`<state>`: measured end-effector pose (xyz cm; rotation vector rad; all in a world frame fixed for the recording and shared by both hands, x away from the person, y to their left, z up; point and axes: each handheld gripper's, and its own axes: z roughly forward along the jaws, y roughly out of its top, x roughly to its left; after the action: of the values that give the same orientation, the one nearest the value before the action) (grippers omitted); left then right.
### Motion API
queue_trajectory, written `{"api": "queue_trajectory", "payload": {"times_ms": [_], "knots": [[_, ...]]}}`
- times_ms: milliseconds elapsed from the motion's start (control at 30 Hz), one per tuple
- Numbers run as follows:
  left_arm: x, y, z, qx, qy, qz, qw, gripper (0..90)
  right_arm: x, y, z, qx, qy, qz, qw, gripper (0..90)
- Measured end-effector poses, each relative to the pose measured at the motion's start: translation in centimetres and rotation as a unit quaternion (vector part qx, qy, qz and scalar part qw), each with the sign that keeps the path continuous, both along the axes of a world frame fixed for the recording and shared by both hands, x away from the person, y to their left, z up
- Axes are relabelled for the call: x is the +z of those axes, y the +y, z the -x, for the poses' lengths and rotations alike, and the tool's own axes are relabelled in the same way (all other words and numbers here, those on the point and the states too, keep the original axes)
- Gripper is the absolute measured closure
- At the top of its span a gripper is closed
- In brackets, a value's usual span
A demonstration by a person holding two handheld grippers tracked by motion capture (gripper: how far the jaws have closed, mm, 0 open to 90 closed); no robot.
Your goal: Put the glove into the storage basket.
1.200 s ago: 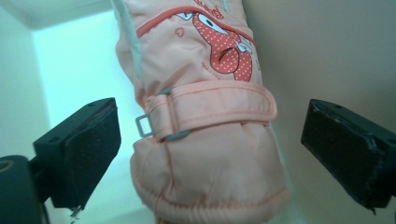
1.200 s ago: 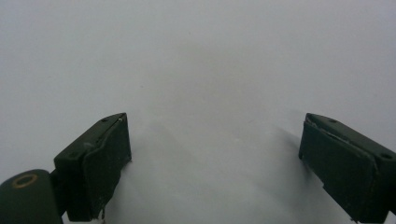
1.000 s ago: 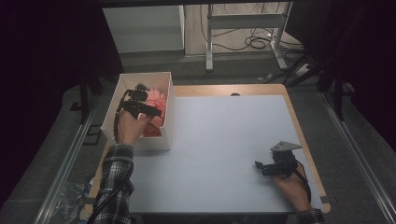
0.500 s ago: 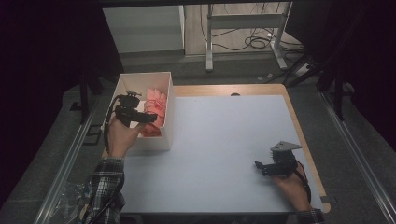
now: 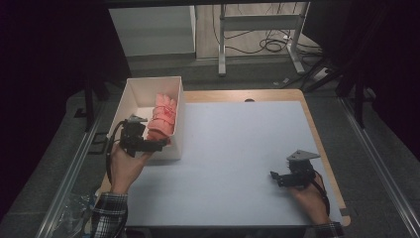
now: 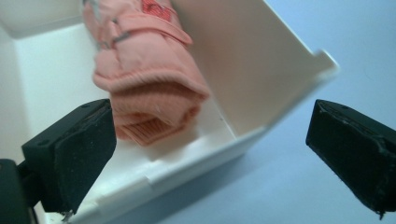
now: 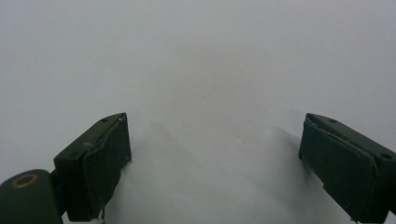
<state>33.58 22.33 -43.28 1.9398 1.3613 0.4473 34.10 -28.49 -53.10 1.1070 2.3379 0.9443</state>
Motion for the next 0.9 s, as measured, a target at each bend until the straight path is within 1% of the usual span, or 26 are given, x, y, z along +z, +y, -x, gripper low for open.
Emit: {"api": "queue_trajectory", "payload": {"times_ms": [67, 133, 200, 233, 333, 433, 633, 733, 900], "knots": [[-0.4, -0.2, 0.7, -0.006, -0.004, 0.005, 1.0, 1.8, 0.0, 0.0, 0.0, 0.0, 0.0, 0.0, 1.0, 9.4], [-0.8, -0.4, 1.5, -0.017, -0.006, 0.008, 0.9998, 0.7, 0.0, 0.0, 0.0, 0.0, 0.0, 0.0, 1.0, 9.4], [-1.3, -0.8, 2.2, -0.019, -0.011, 0.009, 0.9997, 0.8, 0.0, 0.0, 0.0, 0.0, 0.0, -0.001, 1.0, 9.4], [-1.7, -1.1, 2.6, -0.028, -0.012, 0.008, 0.9995, 0.5, 0.0, 0.0, 0.0, 0.0, 0.0, 0.0, 1.0, 9.4], [-2.6, -1.7, 3.6, -0.036, -0.016, 0.003, 0.9992, 0.0, 0.0, 0.0, 0.0, 0.0, 0.0, 0.0, 1.0, 9.4], [-3.6, -2.2, 4.4, -0.041, -0.021, 0.01, 0.9989, 0.0, 0.0, 0.0, 0.0, 0.0, 0.0, 0.0, 1.0, 9.4], [-5.2, -2.9, 5.3, -0.054, -0.031, 0.012, 0.998, 0.0, 0.0, 0.0, 0.0, 0.0, -0.001, 0.0, 1.0, 9.4], [-6.0, -3.4, 5.6, -0.059, -0.035, 0.007, 0.9977, 0.0, 0.0, 0.0, 0.0, 0.0, -0.001, 0.0, 1.0, 9.4], [-7.4, -4.1, 5.9, -0.072, -0.035, 0.0, 0.9968, 0.0, 0.0, 0.0, 0.0, 0.0, -0.001, 0.0, 1.0, 9.4]]}}
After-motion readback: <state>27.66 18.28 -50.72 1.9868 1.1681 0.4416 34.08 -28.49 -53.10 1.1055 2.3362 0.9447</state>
